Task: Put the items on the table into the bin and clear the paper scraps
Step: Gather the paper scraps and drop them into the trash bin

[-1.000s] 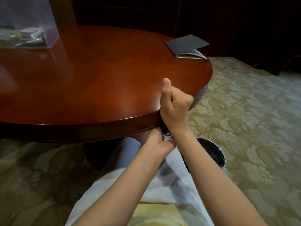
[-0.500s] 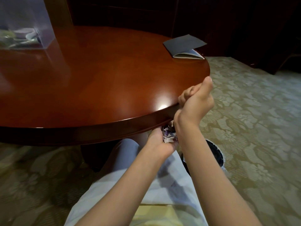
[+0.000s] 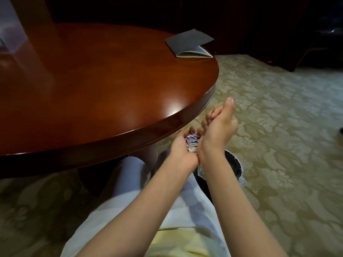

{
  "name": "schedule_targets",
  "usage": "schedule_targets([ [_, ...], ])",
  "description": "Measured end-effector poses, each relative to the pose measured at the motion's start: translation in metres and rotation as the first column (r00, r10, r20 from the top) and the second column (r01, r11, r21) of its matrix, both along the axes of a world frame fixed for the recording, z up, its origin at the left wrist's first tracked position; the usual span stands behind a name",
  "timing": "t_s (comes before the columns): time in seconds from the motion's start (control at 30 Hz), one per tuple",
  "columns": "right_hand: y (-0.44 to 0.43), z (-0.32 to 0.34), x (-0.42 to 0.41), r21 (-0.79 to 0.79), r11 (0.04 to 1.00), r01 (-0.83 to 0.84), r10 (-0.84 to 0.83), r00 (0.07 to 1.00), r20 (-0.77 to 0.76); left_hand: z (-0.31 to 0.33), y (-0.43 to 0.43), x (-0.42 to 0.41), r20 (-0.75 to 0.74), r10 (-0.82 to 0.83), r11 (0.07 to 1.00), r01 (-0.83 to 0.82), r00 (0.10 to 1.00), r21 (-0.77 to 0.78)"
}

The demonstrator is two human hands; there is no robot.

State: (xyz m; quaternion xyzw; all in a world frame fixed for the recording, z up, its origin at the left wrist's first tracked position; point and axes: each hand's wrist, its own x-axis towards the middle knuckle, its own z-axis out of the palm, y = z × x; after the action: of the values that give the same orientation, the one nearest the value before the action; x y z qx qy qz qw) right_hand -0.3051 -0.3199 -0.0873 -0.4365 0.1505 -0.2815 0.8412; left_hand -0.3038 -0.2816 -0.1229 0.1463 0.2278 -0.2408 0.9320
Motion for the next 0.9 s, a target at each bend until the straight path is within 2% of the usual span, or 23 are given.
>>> schedule_targets([
  [0.23,-0.021,-0.006,0.013,-0.047,0.999,0.029,-0.028,1.000,0.002,-0.001,-0.024,0.015,0.029,-0.036,0.999,0.036,0.999,-0.011],
  [0.5,-0.050,-0.008,0.024,0.152,0.988,0.029,-0.040,0.997,0.067,-0.006,-0.053,0.031,0.099,-0.163,0.987,0.162,0.982,0.023],
  [0.9,-0.106,-0.025,0.054,0.210,0.961,0.180,-0.177,0.984,-0.030,-0.023,-0.107,0.063,0.139,-0.288,0.958,0.284,0.948,0.046],
])
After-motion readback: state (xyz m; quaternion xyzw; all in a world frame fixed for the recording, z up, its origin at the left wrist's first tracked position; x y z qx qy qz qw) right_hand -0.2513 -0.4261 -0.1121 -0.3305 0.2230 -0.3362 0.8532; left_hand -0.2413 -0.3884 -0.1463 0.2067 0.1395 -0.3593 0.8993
